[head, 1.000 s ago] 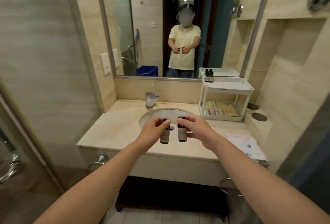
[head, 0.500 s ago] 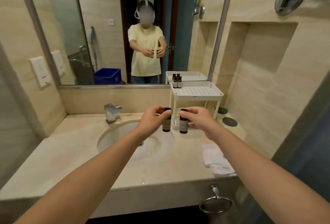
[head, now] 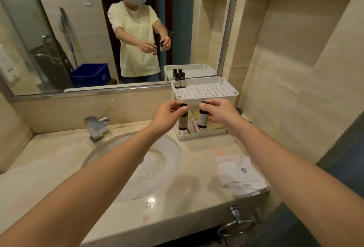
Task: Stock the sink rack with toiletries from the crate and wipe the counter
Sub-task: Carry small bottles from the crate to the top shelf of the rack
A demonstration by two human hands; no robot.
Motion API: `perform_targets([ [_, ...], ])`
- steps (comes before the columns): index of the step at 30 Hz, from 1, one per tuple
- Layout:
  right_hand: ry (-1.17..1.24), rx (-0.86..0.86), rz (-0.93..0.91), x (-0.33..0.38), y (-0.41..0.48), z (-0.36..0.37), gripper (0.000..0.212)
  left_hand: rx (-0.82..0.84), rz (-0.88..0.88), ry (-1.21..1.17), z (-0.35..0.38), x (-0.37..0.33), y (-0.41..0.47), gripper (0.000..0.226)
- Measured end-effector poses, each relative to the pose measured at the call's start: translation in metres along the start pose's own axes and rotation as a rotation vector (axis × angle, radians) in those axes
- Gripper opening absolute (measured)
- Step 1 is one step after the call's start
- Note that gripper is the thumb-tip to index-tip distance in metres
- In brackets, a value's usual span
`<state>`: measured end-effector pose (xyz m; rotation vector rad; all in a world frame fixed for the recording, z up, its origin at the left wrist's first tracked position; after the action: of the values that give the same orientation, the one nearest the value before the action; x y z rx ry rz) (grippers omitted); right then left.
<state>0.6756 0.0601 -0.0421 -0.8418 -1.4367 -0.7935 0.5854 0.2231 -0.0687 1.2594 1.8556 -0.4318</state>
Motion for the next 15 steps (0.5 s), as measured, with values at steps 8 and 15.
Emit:
perform_targets([
  [8, -0.002, 0.021, -0.014, 0.013, 0.092, -0.023, 0.026, -0.026, -0.005, 0.038, 0.016, -0.008, 0.089, 0.025],
  [15, -0.015, 0.105, -0.007, 0.025, 0.188, -0.046, 0.018, -0.095, -0.014, 0.132, 0.027, -0.024, 0.179, 0.033],
])
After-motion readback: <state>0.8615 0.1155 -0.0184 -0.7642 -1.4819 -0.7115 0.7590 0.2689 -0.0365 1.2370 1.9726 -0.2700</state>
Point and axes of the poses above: each hand's wrist, its own y-axis towards the middle knuckle, its own z-axis out of the palm, x = y × z, the point moved 1 cm from there along y, towards the middle knuckle, and after that the axes turned 14 degrees about y, right-handed, at the moved point
